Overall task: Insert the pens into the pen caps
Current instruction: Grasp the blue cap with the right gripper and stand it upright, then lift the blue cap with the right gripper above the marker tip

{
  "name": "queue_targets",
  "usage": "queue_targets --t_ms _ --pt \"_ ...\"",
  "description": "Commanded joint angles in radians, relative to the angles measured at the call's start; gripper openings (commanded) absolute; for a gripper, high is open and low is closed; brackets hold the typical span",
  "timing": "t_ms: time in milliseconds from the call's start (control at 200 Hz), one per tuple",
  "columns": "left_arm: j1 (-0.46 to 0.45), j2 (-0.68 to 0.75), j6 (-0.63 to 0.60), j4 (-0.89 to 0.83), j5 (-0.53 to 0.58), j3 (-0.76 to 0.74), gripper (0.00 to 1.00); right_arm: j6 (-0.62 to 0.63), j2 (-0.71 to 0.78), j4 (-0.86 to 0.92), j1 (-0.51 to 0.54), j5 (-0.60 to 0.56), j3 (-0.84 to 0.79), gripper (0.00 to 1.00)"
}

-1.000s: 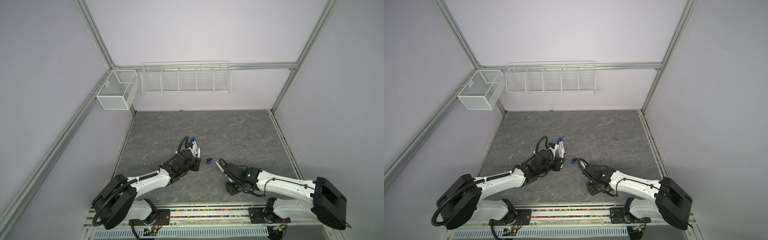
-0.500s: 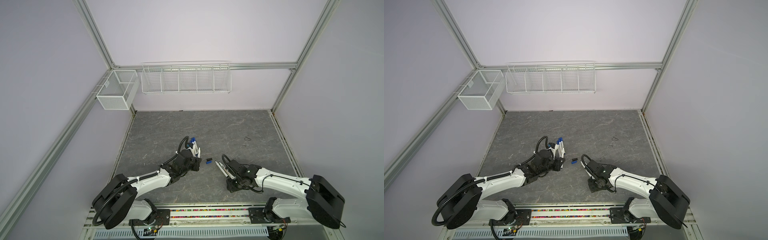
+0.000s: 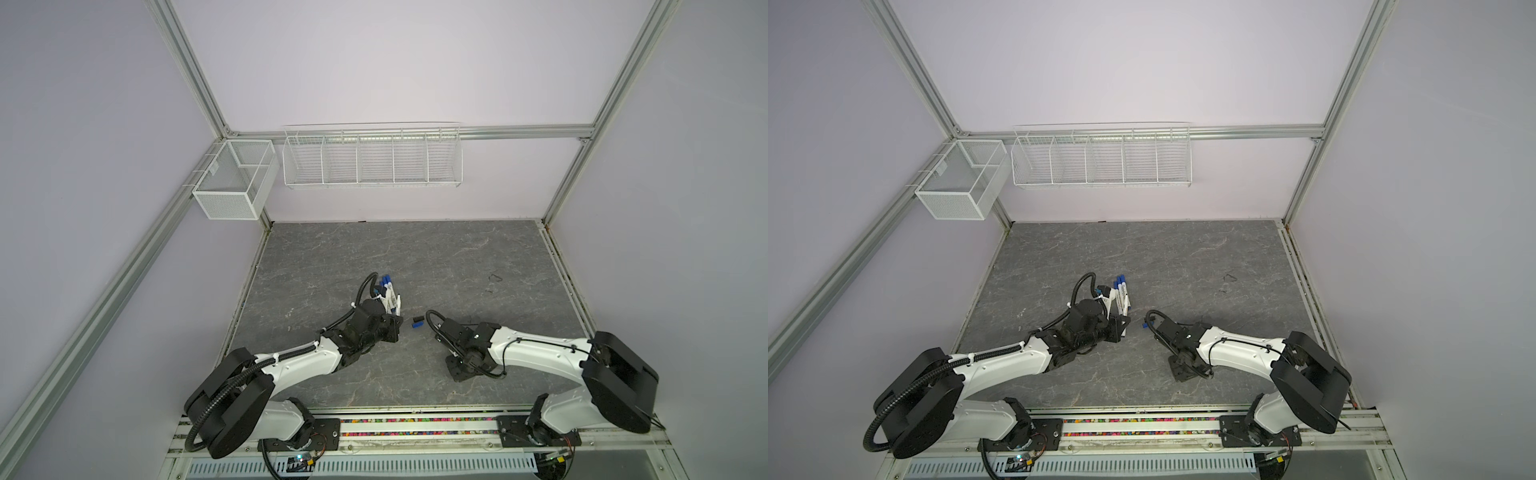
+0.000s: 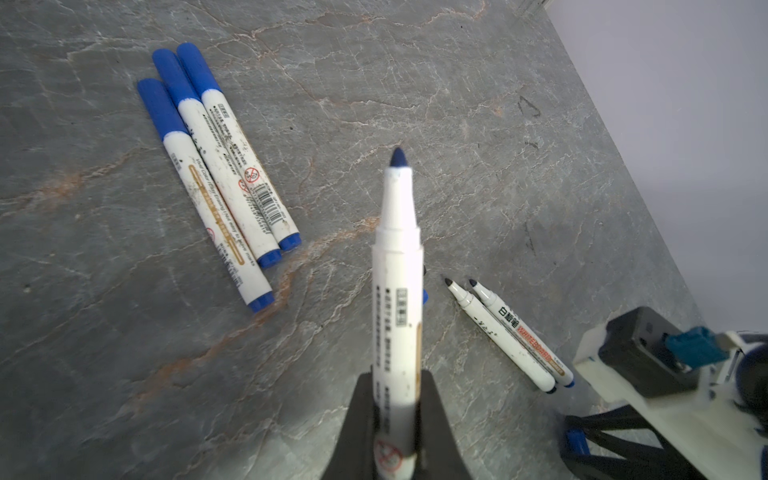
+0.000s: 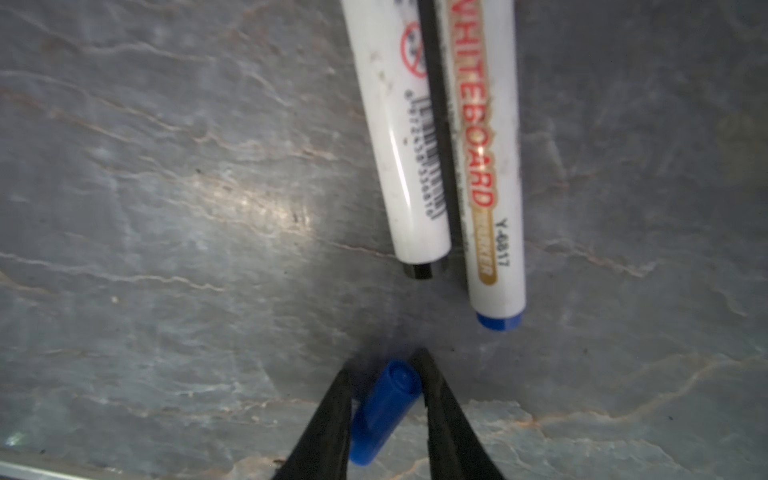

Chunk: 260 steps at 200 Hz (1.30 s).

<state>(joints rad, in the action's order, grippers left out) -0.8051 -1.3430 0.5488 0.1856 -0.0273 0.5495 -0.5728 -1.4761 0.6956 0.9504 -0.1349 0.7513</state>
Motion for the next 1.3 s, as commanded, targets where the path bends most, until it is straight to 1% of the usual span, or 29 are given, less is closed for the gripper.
queue_targets --t_ms 0,90,190,315,450,540,630,760,905,1105,1225,1295 --pt "0.0 0.001 0.003 0.003 -0.004 0.006 0.0 -0.019 -0.067 -0.051 0.012 -0.01 -0.034 0.27" --pt "0.0 0.0 0.0 0.003 -0.007 0.007 0.0 -0.017 -0.065 -0.061 0.012 -0.009 -0.028 0.17" --pt "0.0 -0.001 -0.005 -0.002 -0.013 0.009 0.0 0.014 -0.046 -0.066 0.006 -0.014 -0.004 0.1" --pt "0.0 -0.007 -0.025 -0.025 -0.024 0.021 0.0 0.077 0.021 -0.083 -0.019 0.005 0.043 0.07" --pt "-0.003 -0.014 -0.038 -0.028 -0.061 0.026 0.0 0.117 0.115 -0.146 -0.093 0.06 0.107 0.07" --pt "-0.008 -0.013 -0.04 -0.013 -0.093 0.026 0.0 0.095 0.169 -0.243 -0.155 0.117 0.122 0.07" --pt "-0.019 -0.018 -0.055 -0.012 -0.115 0.035 0.0 0.055 0.193 -0.365 -0.191 0.141 0.163 0.07" --pt "-0.039 -0.024 -0.08 -0.02 -0.144 0.055 0.0 0.002 0.179 -0.525 -0.212 0.183 0.186 0.07" --pt "-0.06 -0.026 -0.103 -0.034 -0.168 0.073 0.0 -0.024 0.146 -0.631 -0.215 0.215 0.201 0.07" --pt "-0.074 -0.024 -0.121 -0.025 -0.192 0.075 0.0 -0.048 0.1 -0.701 -0.22 0.197 0.207 0.07" --pt "-0.077 -0.022 -0.126 -0.026 -0.197 0.079 0.0 -0.052 0.069 -0.705 -0.221 0.199 0.22 0.07" --pt "-0.079 -0.02 -0.128 -0.027 -0.197 0.077 0.0 -0.052 0.059 -0.691 -0.223 0.182 0.226 0.07"
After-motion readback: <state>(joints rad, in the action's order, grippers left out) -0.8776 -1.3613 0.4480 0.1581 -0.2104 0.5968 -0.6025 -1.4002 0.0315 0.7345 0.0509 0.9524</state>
